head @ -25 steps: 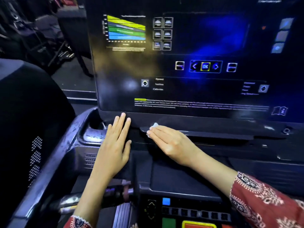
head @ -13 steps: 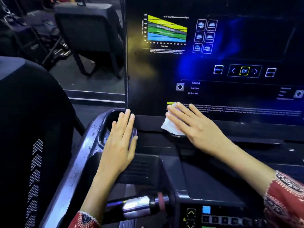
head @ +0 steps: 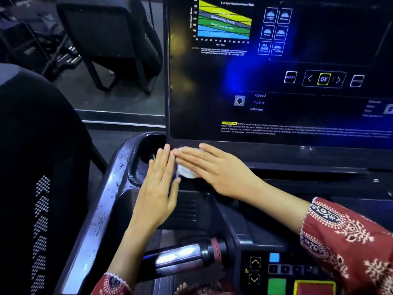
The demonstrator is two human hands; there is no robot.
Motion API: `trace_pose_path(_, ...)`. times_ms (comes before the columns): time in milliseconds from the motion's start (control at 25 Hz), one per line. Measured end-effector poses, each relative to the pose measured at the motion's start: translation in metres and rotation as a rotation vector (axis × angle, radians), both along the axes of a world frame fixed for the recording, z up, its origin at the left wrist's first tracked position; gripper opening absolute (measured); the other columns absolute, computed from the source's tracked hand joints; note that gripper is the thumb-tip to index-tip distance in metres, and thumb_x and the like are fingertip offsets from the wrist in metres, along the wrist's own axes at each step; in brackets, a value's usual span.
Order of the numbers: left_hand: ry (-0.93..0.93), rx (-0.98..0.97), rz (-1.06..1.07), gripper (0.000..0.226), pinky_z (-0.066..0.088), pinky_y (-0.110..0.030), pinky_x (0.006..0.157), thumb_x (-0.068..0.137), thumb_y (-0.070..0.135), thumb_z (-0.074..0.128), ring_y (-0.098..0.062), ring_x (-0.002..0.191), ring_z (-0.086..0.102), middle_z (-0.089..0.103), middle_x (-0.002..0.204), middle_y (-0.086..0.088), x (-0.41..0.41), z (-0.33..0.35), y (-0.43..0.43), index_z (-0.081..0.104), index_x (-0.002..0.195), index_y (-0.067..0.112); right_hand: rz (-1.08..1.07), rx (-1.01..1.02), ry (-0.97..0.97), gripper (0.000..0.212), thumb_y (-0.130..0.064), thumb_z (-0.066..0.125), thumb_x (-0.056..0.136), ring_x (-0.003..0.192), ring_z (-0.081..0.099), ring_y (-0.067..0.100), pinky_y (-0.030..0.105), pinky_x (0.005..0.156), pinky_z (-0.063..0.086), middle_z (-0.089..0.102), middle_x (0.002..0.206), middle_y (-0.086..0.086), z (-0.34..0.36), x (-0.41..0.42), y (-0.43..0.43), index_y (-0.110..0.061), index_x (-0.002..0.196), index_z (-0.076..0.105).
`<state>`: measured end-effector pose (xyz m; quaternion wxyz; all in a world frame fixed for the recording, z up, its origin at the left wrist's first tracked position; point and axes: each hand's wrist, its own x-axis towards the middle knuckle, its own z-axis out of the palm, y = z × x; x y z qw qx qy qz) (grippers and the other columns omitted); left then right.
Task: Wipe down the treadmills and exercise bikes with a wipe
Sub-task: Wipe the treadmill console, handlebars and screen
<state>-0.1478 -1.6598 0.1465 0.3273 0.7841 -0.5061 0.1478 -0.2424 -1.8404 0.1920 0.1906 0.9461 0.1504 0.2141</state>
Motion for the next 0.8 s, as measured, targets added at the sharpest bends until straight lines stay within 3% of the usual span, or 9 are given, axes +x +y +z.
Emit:
trace_pose_path(120,-0.074,0.048,-0.037,0.052,0.017,-0.04,0.117,0.095,0.015,0.042,-0.028,0.144,0.02,0.021,0.155,-0.011,-0.012,-0.008,0.0,0.033,0.143,0.0,-0.003,-0.101,0.109,0.056,-0.008,0.031,0.087,0.139,0.035,0.015,0.035,0.118,0.013,0.04,0.15,0.003,-0.01,-0.023,-0.012,-0.004,0.142,0.041)
trace_pose_path(280,-0.158,0.124,-0.092,0.051,0.013,-0.036,0.118,0.093,0.013,0.043,-0.028,0.143,0.02,0.026,0.153,-0.015,-0.027,-0.012,-0.011,0.036,0.142,0.0,-0.104,-0.192,0.204,0.058,-0.009,0.037,0.091,0.143,0.023,0.009,0.03,0.12,0.004,0.027,0.156,0.0,-0.02,-0.091,-0.053,-0.01,0.148,0.033)
trace_pose_path(400,-0.226,0.169,-0.106,0.05,0.015,-0.037,0.117,0.092,0.011,0.043,-0.03,0.141,0.025,0.031,0.151,-0.015,-0.034,-0.013,-0.017,0.038,0.141,0.0,-0.183,-0.142,0.249,0.054,-0.005,0.018,0.097,0.141,0.021,0.004,0.027,0.12,0.005,0.027,0.156,-0.001,-0.012,-0.142,-0.085,-0.01,0.146,0.037)
trace_pose_path(440,-0.251,0.194,-0.131,0.051,0.016,-0.038,0.116,0.091,0.008,0.045,-0.03,0.14,0.026,0.032,0.151,-0.015,-0.036,-0.013,-0.019,0.038,0.141,0.001,-0.182,-0.144,0.243,0.056,-0.003,0.012,0.096,0.141,0.022,0.004,0.027,0.119,0.007,0.028,0.155,0.0,-0.011,-0.142,-0.086,-0.009,0.146,0.038)
trace_pose_path(520,-0.286,0.251,-0.203,0.055,0.016,-0.038,0.115,0.089,0.005,0.047,-0.029,0.139,0.028,0.033,0.151,-0.013,-0.04,-0.013,-0.027,0.036,0.142,0.002,-0.1,-0.166,0.193,0.057,0.0,0.019,0.091,0.141,0.028,0.007,0.027,0.119,0.01,0.034,0.153,0.002,-0.014,-0.118,-0.075,-0.006,0.145,0.039)
trace_pose_path(640,-0.282,0.304,-0.239,0.048,0.013,-0.034,0.116,0.098,0.017,0.034,-0.027,0.138,0.028,0.035,0.149,-0.014,-0.042,-0.007,-0.038,0.031,0.143,0.002,0.022,-0.179,0.163,0.056,-0.006,0.03,0.086,0.136,0.041,0.012,0.029,0.118,0.012,0.046,0.146,0.003,-0.032,-0.081,-0.054,-0.008,0.139,0.047)
trace_pose_path(800,-0.25,0.363,-0.254,0.047,0.01,-0.032,0.117,0.104,0.032,0.022,-0.03,0.138,0.028,0.036,0.147,-0.017,-0.051,0.0,-0.048,0.035,0.142,0.007,-0.002,-0.099,0.175,0.058,-0.003,0.03,0.085,0.135,0.04,0.007,0.027,0.118,0.013,0.041,0.149,-0.001,-0.023,-0.127,-0.097,-0.008,0.142,0.044)
